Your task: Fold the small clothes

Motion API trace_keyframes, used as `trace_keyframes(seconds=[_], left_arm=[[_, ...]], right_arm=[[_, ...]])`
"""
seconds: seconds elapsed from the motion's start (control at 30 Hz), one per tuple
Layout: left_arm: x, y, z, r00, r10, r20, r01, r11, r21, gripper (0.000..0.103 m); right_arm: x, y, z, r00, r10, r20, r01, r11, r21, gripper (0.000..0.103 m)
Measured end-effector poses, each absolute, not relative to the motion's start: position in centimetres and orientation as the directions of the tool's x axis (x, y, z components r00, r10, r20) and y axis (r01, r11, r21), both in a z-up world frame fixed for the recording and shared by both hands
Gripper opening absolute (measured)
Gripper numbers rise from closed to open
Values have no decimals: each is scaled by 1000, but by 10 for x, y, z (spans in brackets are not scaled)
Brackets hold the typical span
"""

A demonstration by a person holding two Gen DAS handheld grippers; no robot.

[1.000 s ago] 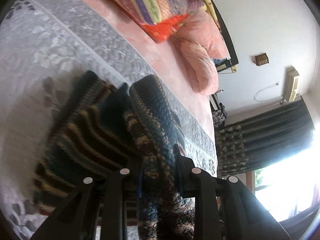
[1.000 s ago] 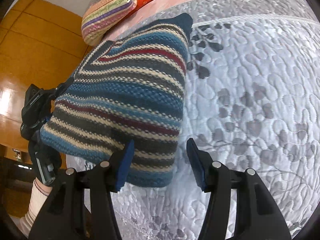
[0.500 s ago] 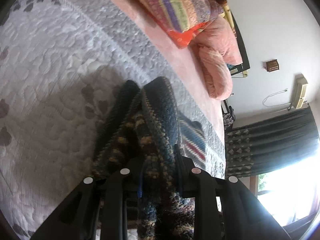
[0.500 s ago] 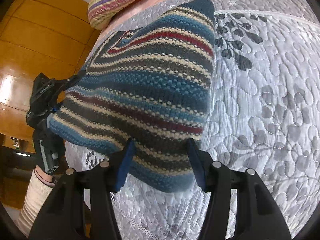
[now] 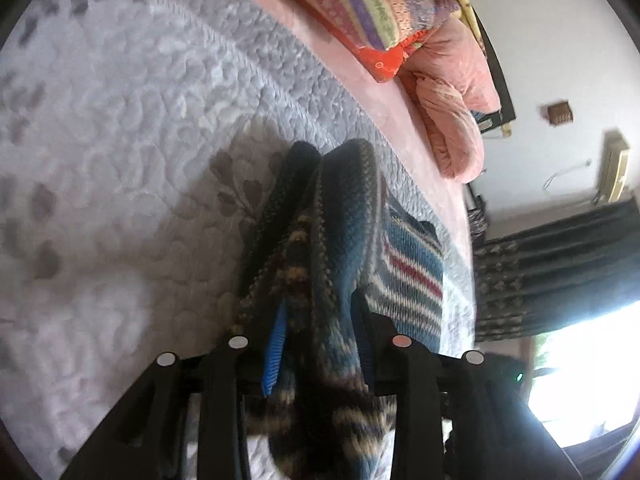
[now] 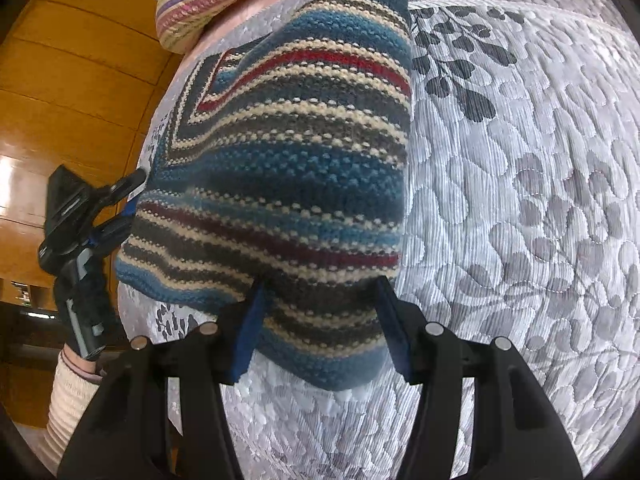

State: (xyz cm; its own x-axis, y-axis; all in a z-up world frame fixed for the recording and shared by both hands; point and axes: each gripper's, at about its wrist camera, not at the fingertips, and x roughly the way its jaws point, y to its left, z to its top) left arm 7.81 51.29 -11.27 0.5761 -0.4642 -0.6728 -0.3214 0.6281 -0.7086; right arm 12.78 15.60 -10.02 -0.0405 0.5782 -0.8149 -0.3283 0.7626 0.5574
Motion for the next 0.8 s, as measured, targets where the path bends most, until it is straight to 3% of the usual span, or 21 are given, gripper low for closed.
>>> trace_keyframes(seconds=[0.13,0.4,0.53,0.6,0.67,0.8], left_arm=[[58,496,-83,576,-454,-680,-258,688,-678,46],[35,452,-80,501,-411,-762,-225,788,-573,55],[34,448,-100,466,-375,-801,-265,805,-531,52],[35,454,-110,466,-382,-798,-288,788,-545,40],[35,459,-117,466,-413,-782,-298,759,-579,18],[35,466,-116,488,-435,-757,-291,736,-611,13]], right_arm=[[125,151,-92,-30,599,-800,-325,751,575,57],[117,139,-91,-46,634,-772,-284,733,619,66],[113,138,-105,-78,614,-785,-267,746,610,71],[113,140,-113,-92,604,-792,-258,753,605,71],[112,143,-118,-103,602,-792,-251,755,606,64],[116,145,-110,-103,622,-776,-246,740,626,30]])
